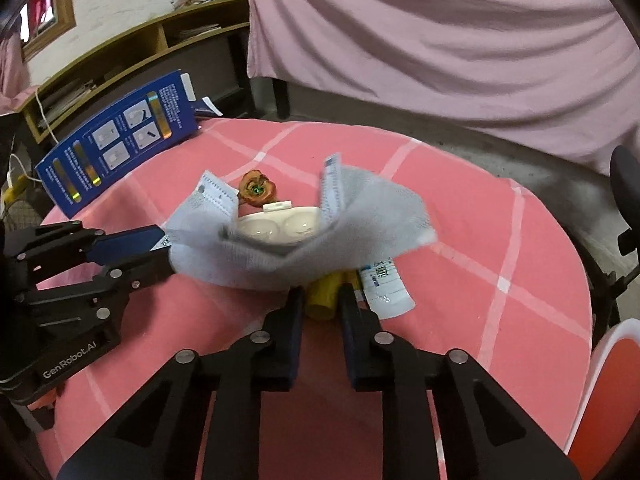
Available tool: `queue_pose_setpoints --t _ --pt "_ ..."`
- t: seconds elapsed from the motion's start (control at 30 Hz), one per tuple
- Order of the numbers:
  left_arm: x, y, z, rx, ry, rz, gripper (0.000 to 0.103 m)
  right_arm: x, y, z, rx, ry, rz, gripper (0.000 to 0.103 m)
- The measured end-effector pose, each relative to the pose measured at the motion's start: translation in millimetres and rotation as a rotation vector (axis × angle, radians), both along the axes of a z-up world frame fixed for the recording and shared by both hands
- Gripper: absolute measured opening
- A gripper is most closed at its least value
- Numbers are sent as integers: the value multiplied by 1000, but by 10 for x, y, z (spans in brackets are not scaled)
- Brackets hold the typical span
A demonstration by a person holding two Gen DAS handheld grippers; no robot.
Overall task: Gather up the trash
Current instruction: 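Grasp the white toothpaste packet with the left tool while the right tool grasps the yellow cylinder, then lift and carry the white packet and yellow cylinder with both tools to the red bucket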
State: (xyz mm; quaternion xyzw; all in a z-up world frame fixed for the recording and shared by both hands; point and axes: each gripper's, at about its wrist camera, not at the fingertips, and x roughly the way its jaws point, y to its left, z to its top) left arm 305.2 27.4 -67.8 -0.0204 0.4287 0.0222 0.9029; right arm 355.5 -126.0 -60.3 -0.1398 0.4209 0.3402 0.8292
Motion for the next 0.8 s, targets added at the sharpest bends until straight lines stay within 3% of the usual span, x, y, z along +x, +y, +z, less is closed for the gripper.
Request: queue_pose_setpoints --t 0.27,0.4,0.57,0.8 --pt "-336 9 78 -64 0 52 19 -211 -175 60 35 -6 0 14" --pt "-584 -115 153 -58 -48 40 19 -439 -284 164 76 -46 6 14" --pt "-863 -340 226 -28 -138 14 19 -759 -498 354 153 -143 7 14" --pt "-1104 -577 559 -48 -357 -23 19 -1114 -1025 697 423 -397 -39 14"
